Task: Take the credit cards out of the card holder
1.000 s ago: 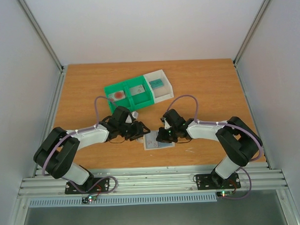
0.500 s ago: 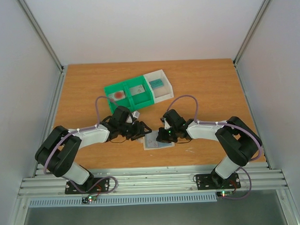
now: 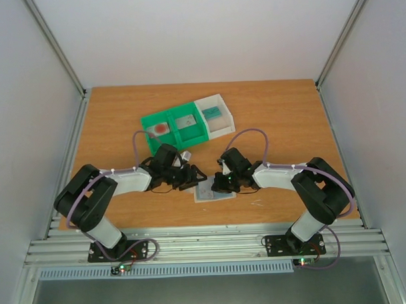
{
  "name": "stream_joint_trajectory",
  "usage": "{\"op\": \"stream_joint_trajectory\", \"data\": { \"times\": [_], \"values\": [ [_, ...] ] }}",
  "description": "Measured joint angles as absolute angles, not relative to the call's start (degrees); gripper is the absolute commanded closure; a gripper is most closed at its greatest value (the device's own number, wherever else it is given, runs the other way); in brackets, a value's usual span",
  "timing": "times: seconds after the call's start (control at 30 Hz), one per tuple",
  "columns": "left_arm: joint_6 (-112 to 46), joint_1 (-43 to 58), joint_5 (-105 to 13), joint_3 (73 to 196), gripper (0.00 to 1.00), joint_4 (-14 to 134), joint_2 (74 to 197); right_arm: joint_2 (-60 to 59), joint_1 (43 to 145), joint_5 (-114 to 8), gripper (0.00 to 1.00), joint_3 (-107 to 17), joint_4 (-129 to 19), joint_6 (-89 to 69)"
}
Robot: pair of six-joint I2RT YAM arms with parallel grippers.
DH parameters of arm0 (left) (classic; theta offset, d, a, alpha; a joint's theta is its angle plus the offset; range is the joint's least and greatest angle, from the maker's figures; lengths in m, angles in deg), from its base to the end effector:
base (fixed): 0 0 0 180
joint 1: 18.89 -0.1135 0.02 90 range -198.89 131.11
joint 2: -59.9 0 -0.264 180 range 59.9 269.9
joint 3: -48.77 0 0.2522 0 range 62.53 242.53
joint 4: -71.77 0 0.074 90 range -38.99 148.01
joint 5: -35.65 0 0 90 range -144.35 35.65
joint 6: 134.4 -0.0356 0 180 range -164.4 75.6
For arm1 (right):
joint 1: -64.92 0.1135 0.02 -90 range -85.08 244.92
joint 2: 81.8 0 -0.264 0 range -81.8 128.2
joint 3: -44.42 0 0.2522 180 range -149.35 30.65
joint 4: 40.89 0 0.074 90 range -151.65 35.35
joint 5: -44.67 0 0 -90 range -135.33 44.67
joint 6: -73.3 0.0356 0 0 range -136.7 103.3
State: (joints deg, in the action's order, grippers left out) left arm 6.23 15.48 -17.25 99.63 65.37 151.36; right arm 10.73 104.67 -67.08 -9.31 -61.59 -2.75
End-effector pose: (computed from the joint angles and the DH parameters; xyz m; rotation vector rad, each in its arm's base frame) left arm 0.2256 -0.1803 0.1384 -0.0283 2.6993 -1.3743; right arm 0.2088 0.1908 0.1270 -0.7474 2.6241 0.8025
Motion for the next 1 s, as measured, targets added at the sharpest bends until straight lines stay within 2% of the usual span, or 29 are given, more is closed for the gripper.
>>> {"op": "stream_joint_trajectory", "data": {
  "times": [1.0],
  "values": [
    [6.67,15.46,-17.55,98.24,0.41,69.02,153.19,10.73,104.60,-67.17,0.99,-9.20,-61.41,-2.79]
  ]
}}
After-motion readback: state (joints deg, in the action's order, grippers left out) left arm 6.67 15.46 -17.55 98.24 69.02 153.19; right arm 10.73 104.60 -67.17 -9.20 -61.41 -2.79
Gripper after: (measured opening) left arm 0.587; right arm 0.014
